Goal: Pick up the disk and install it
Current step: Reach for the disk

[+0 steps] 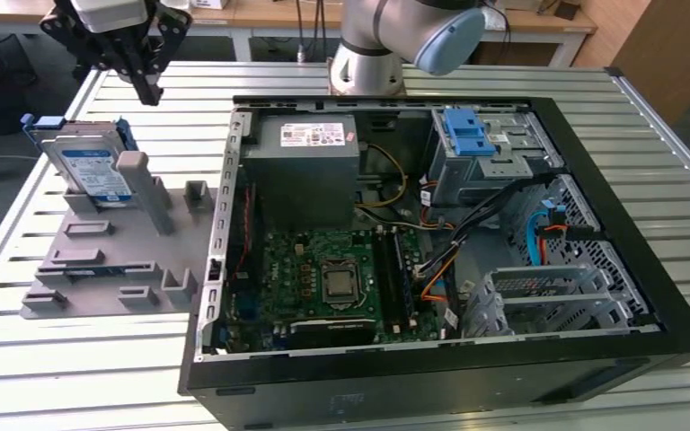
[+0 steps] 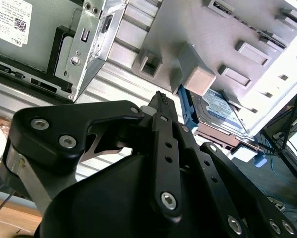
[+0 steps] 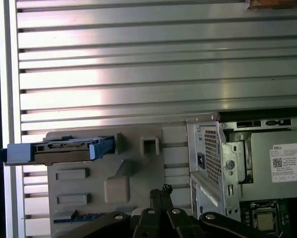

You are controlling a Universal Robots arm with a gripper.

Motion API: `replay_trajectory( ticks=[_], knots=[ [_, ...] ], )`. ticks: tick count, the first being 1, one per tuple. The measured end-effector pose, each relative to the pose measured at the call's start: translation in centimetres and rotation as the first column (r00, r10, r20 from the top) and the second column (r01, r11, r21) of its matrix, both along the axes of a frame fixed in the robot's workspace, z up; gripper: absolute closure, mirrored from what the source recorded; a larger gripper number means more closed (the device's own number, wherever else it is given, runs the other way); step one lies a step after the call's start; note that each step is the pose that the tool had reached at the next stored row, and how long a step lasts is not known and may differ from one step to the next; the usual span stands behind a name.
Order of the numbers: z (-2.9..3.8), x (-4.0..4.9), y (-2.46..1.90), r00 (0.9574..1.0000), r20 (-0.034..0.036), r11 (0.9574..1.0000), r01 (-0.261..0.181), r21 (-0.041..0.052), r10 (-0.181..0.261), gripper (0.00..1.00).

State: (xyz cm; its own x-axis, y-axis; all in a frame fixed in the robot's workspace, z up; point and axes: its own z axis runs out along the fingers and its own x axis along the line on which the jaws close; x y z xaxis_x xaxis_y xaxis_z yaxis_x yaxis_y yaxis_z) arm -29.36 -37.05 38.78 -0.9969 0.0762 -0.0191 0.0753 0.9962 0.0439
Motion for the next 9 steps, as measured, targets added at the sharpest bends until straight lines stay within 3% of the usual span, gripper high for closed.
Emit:
replay_trajectory(
  ticks=[9],
  knots=[
    [-0.06, -1.00, 0.03, 1.0000, -0.0009, 1.0000, 0.000, 0.0000, 0.000, 0.89]
  ],
)
